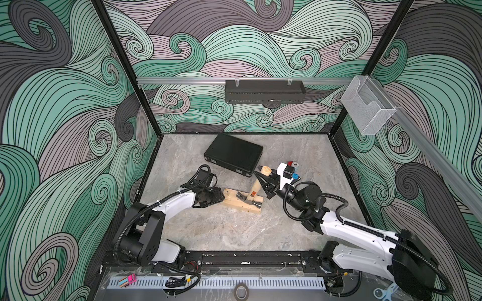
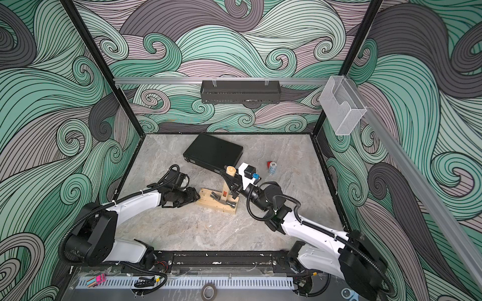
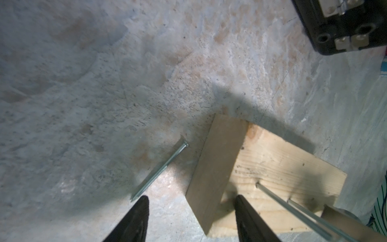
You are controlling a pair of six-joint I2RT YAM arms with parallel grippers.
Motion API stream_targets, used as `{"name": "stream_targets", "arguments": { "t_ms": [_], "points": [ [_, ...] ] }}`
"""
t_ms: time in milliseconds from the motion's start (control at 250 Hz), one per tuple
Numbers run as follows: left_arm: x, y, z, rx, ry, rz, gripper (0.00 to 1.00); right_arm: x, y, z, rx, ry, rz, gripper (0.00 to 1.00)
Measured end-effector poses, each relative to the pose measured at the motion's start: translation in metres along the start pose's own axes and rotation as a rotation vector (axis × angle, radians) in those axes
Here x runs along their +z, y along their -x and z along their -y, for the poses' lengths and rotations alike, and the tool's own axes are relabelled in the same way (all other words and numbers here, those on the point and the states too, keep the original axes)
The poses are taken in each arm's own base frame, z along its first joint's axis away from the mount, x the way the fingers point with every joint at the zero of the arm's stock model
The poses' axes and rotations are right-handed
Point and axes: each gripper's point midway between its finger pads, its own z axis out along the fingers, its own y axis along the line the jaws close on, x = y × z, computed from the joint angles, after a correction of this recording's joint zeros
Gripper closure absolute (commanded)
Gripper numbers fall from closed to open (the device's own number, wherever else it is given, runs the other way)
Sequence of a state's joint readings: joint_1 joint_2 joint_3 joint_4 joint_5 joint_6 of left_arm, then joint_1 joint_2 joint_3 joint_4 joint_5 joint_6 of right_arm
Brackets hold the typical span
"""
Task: Use a claw hammer to pull out a nail
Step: Remove the nail from the mounting plate.
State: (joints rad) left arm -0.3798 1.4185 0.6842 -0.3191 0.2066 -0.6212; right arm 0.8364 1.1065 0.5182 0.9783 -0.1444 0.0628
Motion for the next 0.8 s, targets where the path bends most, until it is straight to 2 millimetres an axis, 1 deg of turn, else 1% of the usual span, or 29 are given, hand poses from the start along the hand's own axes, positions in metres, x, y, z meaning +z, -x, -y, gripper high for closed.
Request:
{"name": "stream_targets", "arguments": {
  "t_ms": [352, 799],
  "points": [
    [0.0041, 0.002, 0.0024, 0.001, -0.013, 0.003, 0.37, -0.0039, 0.002, -0.0007, -0.001, 0.003, 0.027, 1.0],
    [0.0043, 0.0022, 0.0028, 0.001, -0.016, 0.003, 0.37, -0.0067, 0.0035, -0.0011, -0.002, 0.004, 0.047, 1.0]
  ]
}}
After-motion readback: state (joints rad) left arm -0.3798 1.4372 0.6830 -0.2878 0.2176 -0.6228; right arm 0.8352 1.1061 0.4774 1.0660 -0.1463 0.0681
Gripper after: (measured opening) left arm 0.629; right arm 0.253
